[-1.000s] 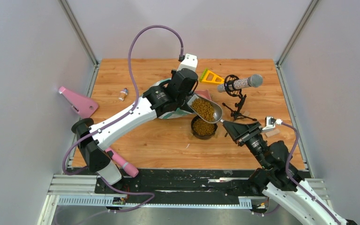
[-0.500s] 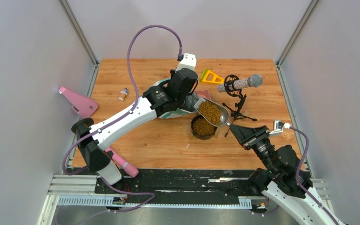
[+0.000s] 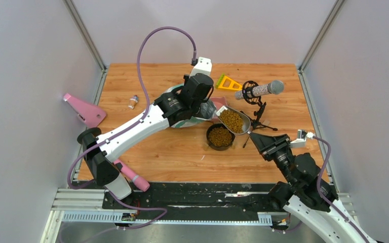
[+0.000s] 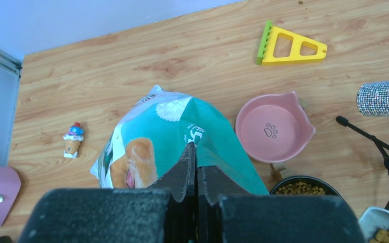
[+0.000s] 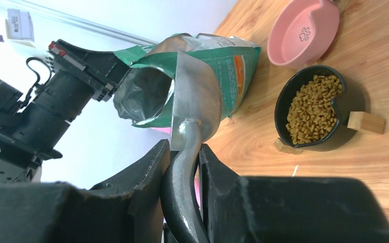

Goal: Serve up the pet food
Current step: Pour the pet food into the pet food bowl.

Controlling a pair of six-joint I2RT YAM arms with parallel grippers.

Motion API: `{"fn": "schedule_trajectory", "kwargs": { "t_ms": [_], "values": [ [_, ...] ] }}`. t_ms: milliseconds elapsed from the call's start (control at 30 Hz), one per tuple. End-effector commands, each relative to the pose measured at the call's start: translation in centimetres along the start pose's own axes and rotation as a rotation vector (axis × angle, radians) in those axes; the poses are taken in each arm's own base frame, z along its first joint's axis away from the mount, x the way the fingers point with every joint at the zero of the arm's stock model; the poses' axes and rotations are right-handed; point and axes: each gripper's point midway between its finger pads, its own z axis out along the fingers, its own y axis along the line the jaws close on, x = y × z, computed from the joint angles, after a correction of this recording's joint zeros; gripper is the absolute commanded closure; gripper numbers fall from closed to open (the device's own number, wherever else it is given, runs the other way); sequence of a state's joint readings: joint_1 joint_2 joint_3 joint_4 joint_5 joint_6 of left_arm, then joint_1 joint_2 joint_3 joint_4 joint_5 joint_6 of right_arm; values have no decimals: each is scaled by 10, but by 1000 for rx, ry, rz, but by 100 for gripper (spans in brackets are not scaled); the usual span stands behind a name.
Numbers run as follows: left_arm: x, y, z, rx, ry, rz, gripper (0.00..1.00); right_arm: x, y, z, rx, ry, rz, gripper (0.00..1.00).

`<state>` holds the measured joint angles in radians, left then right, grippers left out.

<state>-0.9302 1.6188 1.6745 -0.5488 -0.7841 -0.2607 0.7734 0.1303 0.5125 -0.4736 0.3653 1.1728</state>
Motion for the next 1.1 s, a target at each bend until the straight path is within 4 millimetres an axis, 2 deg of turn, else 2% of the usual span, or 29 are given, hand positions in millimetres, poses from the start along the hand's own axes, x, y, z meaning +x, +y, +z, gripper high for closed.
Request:
{"fn": "schedule_trajectory", "kwargs": {
  "t_ms": [0,300,833,1067],
  "values": [
    [-49,29,-20,-51,-132,-138,100,-16,17,6,-1,-62,-4,100],
    [-49,28,-24,-24,-133,-149,100,-11,-5,42,158,-100,-67,100],
    [-45,23,-27,18,-127,-150,100,-16,4,105,226,-203,-179,100],
    [-45,24,-28,22,-128,-147,100,-13,0,128,268,-208,-241,100]
  ]
}}
